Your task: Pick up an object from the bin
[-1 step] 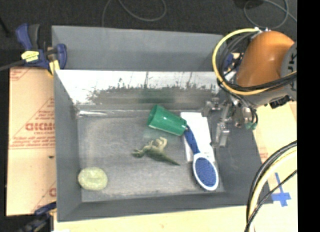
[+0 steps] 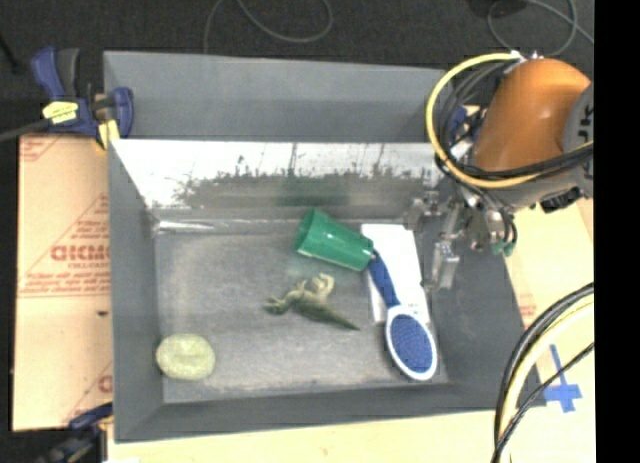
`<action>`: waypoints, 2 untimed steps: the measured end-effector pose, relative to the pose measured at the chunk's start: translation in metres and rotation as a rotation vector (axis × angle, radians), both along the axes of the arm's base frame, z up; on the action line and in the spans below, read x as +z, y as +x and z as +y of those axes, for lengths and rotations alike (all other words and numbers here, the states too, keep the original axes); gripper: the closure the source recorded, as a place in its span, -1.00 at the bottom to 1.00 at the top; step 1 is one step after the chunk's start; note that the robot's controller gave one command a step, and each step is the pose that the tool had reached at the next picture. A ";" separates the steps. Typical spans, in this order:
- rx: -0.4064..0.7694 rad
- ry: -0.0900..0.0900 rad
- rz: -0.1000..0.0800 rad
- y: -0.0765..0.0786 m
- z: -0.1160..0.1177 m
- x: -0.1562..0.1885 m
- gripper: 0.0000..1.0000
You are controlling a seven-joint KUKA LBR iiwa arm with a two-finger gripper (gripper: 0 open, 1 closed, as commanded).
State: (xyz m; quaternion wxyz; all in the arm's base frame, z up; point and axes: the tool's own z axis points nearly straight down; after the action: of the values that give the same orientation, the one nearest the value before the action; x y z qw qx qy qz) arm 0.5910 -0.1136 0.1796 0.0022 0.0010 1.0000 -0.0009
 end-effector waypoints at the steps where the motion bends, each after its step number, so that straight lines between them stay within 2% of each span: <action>1: 0.058 -0.001 -0.006 0.021 0.003 -0.044 -1.00; 2: 0.197 0.000 0.013 0.033 0.042 -0.103 -1.00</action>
Offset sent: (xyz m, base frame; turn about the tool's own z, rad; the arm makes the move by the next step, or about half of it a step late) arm 0.0343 0.0479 -0.1096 -0.2006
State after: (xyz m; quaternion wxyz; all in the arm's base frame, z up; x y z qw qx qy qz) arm 0.6238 -0.0719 0.0767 -0.0041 -0.0974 0.9952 -0.0005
